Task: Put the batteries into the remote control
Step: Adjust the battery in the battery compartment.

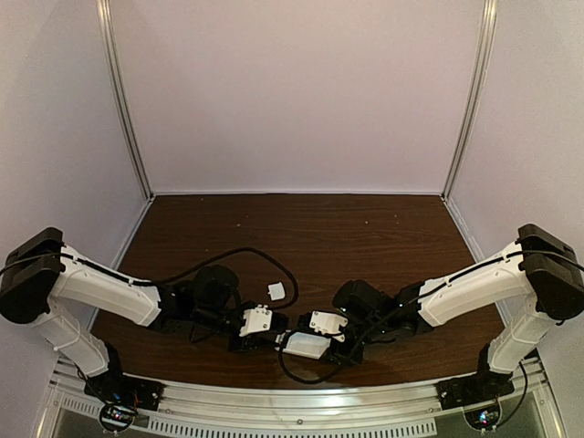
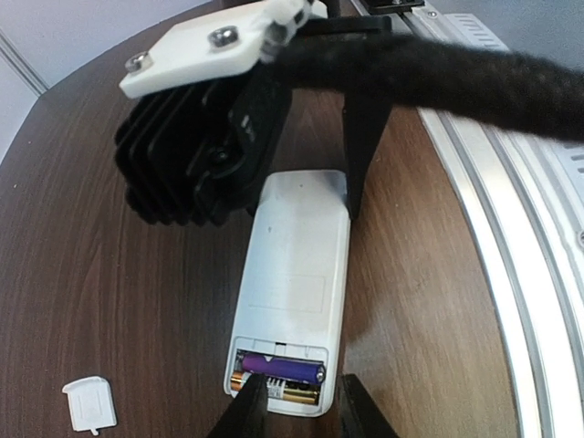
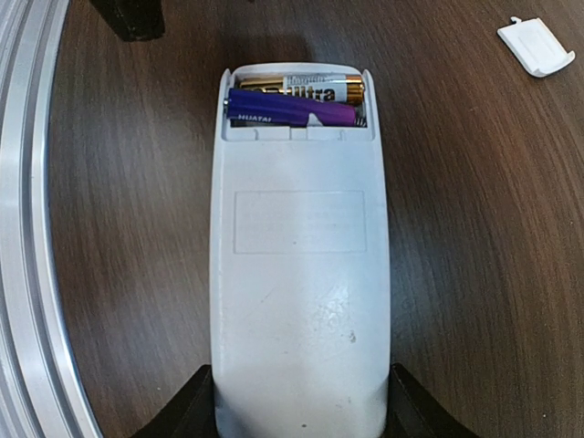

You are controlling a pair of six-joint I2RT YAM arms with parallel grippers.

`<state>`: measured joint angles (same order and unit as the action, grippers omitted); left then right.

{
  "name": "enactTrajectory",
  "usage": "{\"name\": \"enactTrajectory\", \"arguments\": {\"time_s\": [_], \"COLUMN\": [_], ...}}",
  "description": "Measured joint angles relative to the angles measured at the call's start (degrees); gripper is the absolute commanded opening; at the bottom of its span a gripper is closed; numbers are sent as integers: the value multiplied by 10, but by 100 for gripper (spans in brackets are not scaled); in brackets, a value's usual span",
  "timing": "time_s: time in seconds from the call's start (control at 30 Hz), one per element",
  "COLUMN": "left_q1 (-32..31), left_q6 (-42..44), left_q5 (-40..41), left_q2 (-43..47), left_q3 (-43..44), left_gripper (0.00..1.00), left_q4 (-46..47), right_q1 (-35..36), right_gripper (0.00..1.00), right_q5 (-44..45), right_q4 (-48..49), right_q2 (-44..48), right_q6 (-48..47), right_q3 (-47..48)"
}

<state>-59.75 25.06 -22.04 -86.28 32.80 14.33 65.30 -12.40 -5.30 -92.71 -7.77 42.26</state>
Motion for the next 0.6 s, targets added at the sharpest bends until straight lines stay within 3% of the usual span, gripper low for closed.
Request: {"name": "enactTrajectory", "arguments": {"time_s": [0.6], "left_q1": [-2], "left_q6": [35], "left_q5": [-23], "left_q2": [-43], "left_q3": [18], "left_gripper": [27], "left_q4": [-9], "right_q1": [0], "right_gripper": [8], "right_q5": [0], "right_q4": [0], "right_q2": [0], "right_q6": [0], "right_q3": [0]}}
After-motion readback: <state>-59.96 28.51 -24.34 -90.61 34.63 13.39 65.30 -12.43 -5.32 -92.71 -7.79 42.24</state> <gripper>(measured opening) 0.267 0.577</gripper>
